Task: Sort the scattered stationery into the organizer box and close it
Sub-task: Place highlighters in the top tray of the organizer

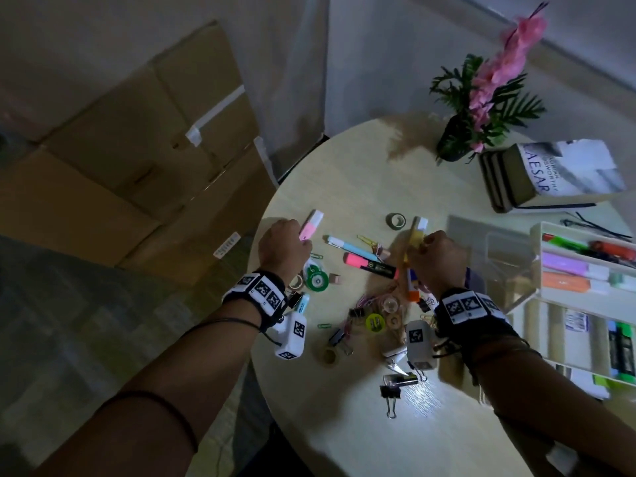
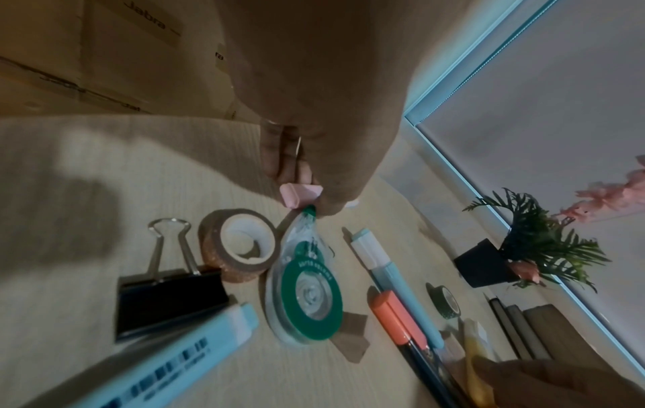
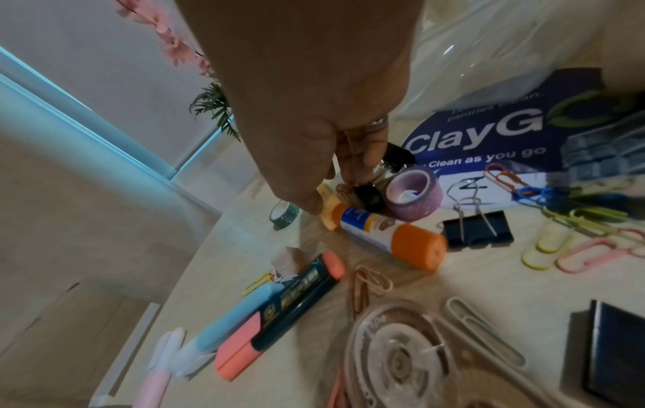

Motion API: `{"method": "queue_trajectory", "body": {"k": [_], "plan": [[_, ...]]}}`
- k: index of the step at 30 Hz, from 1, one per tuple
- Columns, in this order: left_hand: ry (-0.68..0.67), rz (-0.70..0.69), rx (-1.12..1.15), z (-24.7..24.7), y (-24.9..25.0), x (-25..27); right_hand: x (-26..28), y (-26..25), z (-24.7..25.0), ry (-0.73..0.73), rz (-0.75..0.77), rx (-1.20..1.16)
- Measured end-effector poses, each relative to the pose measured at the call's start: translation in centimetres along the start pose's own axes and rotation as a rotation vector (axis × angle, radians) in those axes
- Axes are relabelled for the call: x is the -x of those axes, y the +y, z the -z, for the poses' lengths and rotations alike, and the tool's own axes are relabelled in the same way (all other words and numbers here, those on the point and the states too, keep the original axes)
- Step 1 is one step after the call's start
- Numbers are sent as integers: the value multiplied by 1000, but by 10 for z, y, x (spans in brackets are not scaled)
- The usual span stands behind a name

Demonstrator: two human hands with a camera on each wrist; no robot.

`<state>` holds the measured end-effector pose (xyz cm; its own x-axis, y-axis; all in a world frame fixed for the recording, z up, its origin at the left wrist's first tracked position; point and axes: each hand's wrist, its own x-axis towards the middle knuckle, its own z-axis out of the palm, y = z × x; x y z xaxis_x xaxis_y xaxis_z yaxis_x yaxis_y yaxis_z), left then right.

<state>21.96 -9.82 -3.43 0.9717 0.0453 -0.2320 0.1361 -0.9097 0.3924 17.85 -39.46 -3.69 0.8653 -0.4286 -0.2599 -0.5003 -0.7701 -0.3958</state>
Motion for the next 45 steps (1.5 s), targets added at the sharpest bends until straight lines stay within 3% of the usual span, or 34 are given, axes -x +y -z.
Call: {"method": "queue_trajectory", "body": {"k": [4,11,19,25,28,32,38,45], "plan": [[-21,-23,-17,3,4,-1,-1,-3,-1,-20,-53,37],[14,-156,82,17,11,15,10,-16,3,-15,-122,-104],[-2,-357,256,26,44,48,35,-6,28,-3,-49,-214],[-75,-427,419,15,88,79,79,14,66,114,122,-390],[-144,-438,444,13,116,99,97,34,86,150,211,-456],[-191,-453,541,10,155,123,110,73,114,130,208,-581],[-146,-474,567,1,214,149,134,133,176,125,173,-789],[-154,-506,502,-12,276,170,140,206,241,149,188,-833]]}}
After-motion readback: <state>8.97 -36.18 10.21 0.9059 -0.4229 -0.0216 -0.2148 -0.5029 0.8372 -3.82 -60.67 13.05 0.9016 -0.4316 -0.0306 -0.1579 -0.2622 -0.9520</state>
